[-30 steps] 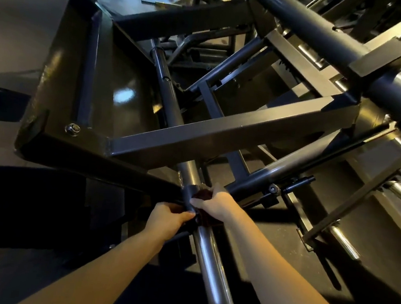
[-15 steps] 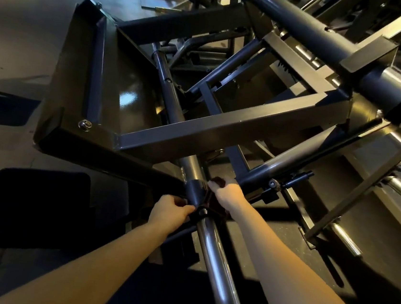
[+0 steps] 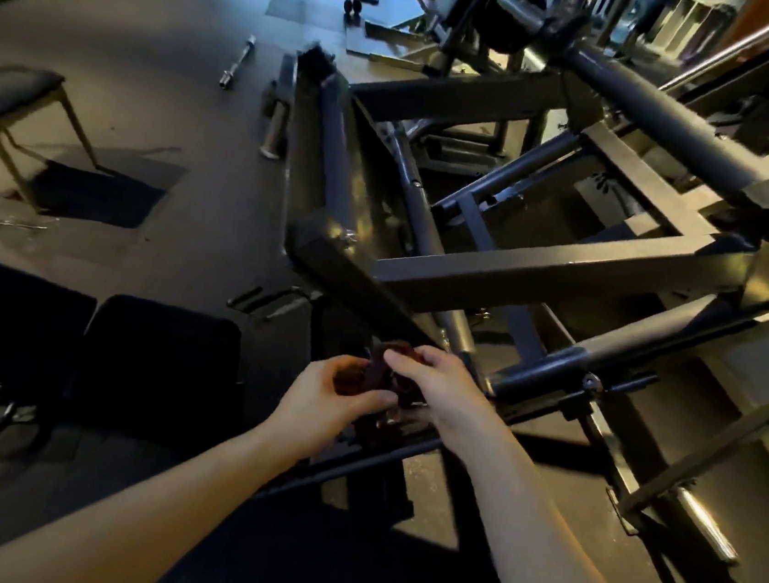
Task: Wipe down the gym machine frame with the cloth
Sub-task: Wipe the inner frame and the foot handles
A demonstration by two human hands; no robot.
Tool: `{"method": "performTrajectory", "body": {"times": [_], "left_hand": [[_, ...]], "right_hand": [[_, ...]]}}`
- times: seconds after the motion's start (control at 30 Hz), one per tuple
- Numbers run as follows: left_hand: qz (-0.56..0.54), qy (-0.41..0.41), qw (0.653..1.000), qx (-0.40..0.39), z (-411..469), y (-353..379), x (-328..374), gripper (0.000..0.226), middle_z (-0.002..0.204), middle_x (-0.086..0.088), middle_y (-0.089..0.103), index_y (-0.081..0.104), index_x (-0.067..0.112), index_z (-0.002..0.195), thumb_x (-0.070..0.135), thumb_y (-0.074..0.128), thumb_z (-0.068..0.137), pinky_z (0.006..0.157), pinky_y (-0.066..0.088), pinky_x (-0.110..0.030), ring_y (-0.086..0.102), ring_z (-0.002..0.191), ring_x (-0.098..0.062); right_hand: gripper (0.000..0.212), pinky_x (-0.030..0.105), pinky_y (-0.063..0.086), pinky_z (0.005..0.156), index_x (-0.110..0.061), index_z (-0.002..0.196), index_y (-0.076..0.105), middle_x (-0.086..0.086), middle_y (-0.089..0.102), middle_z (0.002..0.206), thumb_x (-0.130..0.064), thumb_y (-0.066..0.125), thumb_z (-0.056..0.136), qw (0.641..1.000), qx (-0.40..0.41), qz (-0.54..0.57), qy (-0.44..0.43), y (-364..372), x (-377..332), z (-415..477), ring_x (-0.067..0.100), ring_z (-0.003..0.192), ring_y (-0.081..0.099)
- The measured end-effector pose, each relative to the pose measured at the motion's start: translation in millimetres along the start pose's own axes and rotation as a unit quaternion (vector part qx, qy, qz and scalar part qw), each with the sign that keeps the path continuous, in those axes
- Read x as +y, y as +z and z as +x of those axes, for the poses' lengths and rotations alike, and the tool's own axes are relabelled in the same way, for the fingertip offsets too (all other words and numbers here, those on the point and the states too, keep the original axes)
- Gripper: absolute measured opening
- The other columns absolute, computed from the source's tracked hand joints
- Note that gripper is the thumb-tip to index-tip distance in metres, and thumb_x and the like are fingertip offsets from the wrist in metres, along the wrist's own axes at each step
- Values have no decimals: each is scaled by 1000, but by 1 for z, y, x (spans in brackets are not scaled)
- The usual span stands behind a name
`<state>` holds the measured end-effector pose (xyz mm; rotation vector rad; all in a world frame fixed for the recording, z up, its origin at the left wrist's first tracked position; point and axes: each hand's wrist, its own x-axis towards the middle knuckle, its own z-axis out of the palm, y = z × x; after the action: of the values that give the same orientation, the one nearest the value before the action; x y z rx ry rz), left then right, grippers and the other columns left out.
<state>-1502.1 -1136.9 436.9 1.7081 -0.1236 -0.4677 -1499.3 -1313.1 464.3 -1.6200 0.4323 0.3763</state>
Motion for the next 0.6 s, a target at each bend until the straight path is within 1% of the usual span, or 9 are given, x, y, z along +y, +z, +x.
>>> {"method": "performTrajectory", "body": {"times": [0.07,0.13,0.17,0.23,0.3,0.4,0.5,0.57,0.6], "left_hand": [[17,-11,997,68,-22,-44,-16,22,92,6,78,74,24,101,28,85,83,78,61,-31,75,84,-10],[26,-26,993,114,-50,-94,-35,11,85,1,77,74,19,90,23,83,85,73,61,-32,74,77,-14],[28,-32,991,130,-67,-119,-45,9,82,0,76,73,16,87,20,81,87,69,59,-29,72,73,-13],[20,-46,985,166,-103,-170,-64,12,71,0,71,69,12,82,15,78,88,54,48,-19,64,58,-6],[18,-58,976,207,-139,-221,-79,15,65,3,65,66,13,78,15,77,89,48,41,-16,56,50,-3],[31,-71,958,277,-190,-296,-100,16,72,-2,67,65,15,78,19,77,88,63,46,-22,62,66,-7],[21,-89,942,322,-238,-367,-114,17,85,-11,73,64,13,80,19,79,86,75,53,-32,70,80,-17],[4,-100,935,341,-266,-409,-121,19,87,-8,75,63,17,79,19,81,85,76,57,-35,74,85,-21],[-3,-109,929,353,-278,-428,-124,20,87,-6,76,63,18,78,18,82,84,73,56,-31,74,84,-20]], "right_hand": [[27,43,64,77,-8,113,69,13,71,109,-25,73,93,1000,-29,2,-2,51,1,0,26,99,71],[22,42,64,73,-6,109,70,12,72,99,-18,75,91,998,-65,0,3,106,5,0,25,90,73],[17,41,63,70,-6,105,71,13,72,94,-15,75,91,996,-90,-6,4,134,7,-1,26,86,73],[12,38,60,65,-7,102,70,16,71,89,-12,73,92,990,-140,-15,1,193,12,-3,28,83,72],[18,37,58,64,-6,107,69,15,71,89,-13,73,92,983,-182,-26,-10,250,14,-4,29,83,72],[30,38,58,66,-6,113,65,18,74,94,-10,78,87,967,-245,-64,-26,335,9,-7,35,89,75],[23,41,58,71,-7,103,62,27,74,97,-6,77,86,944,-308,-106,-51,412,2,-9,39,92,75],[19,41,59,73,-6,101,63,23,73,90,-5,76,88,924,-357,-125,-64,460,-1,-5,35,87,74],[18,38,60,74,-4,103,65,20,73,89,-4,76,88,913,-379,-137,-67,483,-3,-2,32,85,74]]}}
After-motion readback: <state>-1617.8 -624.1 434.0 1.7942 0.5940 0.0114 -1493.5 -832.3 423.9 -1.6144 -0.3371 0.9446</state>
